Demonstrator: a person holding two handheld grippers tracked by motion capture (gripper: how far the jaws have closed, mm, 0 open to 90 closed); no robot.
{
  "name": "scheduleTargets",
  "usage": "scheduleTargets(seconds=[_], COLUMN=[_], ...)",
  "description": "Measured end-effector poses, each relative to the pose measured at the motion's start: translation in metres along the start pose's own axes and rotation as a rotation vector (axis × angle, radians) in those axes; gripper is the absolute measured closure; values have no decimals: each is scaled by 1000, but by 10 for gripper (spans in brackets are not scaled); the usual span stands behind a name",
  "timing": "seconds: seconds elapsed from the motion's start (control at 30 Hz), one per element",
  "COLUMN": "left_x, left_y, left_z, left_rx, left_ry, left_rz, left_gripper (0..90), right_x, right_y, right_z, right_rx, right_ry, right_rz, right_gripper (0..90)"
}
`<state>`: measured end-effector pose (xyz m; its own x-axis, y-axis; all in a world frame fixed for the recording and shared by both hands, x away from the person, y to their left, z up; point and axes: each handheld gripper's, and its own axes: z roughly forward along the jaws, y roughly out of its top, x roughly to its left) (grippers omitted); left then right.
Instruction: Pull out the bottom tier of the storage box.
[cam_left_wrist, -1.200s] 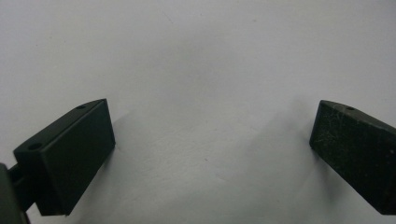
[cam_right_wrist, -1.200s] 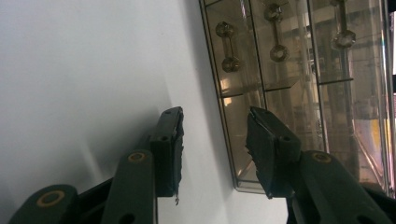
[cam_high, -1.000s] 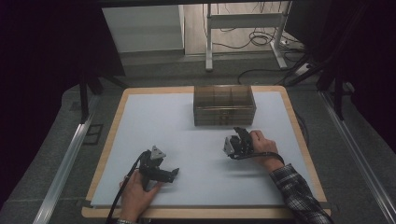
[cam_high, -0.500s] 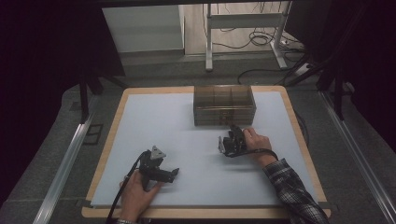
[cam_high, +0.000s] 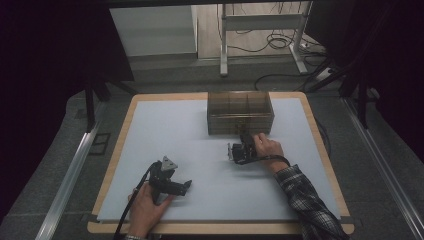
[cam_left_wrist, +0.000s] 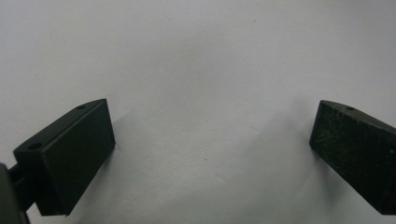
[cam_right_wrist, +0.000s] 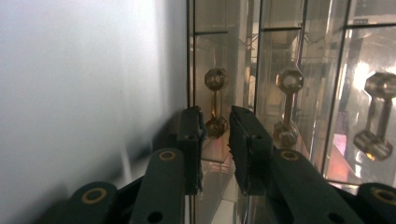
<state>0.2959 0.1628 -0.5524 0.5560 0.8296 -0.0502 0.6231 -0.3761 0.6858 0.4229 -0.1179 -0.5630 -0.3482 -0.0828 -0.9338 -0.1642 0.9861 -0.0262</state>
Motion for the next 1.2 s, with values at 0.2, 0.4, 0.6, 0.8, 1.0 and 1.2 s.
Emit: scheduleTargets(seconds=[0.2, 0.4, 0.6, 0.8, 1.0, 1.2], left_x=[0, 0, 0, 0, 0, 0], left_y=[0, 0, 0, 0, 0, 0], left_z=[0, 0, 0, 0, 0, 0], left_rx=[0, 0, 0, 0, 0, 0], left_ry=[0, 0, 0, 0, 0, 0], left_rz=[0, 0, 0, 0, 0, 1], left_gripper=[0, 0, 0, 0, 0, 0], right_x=[1, 3, 3, 4, 6, 9], right_y=[3, 3, 2, 1, -1, -2], right_z=[1, 1, -4, -11, -20, -28], right_rx=[5, -2, -7, -25, -39, -53], right_ry=[-10, -15, -20, 5, 12, 21], right_rz=[-7, -10, -7, -4, -2, 9], right_gripper=[778, 795, 796, 794, 793, 792])
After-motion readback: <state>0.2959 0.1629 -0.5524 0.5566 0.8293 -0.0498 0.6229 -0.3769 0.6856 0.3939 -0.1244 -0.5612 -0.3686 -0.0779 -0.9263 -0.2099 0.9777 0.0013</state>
